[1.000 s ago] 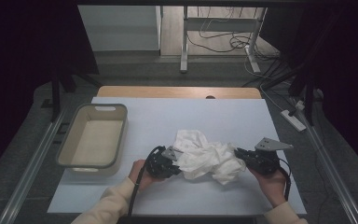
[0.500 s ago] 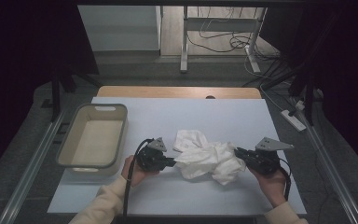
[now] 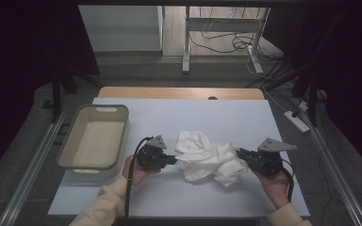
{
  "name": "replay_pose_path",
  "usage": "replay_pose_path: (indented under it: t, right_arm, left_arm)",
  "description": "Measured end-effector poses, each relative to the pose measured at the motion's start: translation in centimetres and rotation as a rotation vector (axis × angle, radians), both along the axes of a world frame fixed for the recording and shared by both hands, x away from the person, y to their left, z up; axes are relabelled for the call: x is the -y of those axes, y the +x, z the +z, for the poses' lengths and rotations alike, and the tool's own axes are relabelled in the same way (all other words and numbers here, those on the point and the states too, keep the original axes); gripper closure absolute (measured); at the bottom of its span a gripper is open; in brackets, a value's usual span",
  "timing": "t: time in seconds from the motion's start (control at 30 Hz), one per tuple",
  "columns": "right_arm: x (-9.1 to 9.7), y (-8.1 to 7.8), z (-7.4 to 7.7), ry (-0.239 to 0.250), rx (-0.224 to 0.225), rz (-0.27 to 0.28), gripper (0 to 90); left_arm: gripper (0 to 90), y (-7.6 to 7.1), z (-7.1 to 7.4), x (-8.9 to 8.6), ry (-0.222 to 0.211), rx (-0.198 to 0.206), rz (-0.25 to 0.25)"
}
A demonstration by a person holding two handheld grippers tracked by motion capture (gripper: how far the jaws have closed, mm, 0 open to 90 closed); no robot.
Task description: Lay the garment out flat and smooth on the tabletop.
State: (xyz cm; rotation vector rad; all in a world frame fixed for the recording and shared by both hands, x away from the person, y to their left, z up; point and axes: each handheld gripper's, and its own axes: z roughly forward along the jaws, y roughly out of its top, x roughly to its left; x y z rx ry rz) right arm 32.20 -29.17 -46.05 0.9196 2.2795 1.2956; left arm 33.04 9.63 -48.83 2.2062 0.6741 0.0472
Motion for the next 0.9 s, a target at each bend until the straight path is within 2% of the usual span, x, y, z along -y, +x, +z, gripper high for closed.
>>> replay_pose_path:
  t: [0.4,0.67,0.9]
  right_arm:
    - [-0.3,0.9,2.3,0.008,0.062,0.002,83.7]
    - [-0.9,2.4,3.6,0.016,0.082,0.005,83.7]
    - [-1.8,3.8,4.7,0.005,0.099,0.008,83.7]
  left_arm:
    - [86.8,1.4,2.2,-0.9,-0.058,0.031,0.037]
    - [86.8,2.3,3.4,-2.2,-0.089,0.047,0.079]
    - [86.7,3.9,4.4,-2.7,-0.097,0.046,0.126]
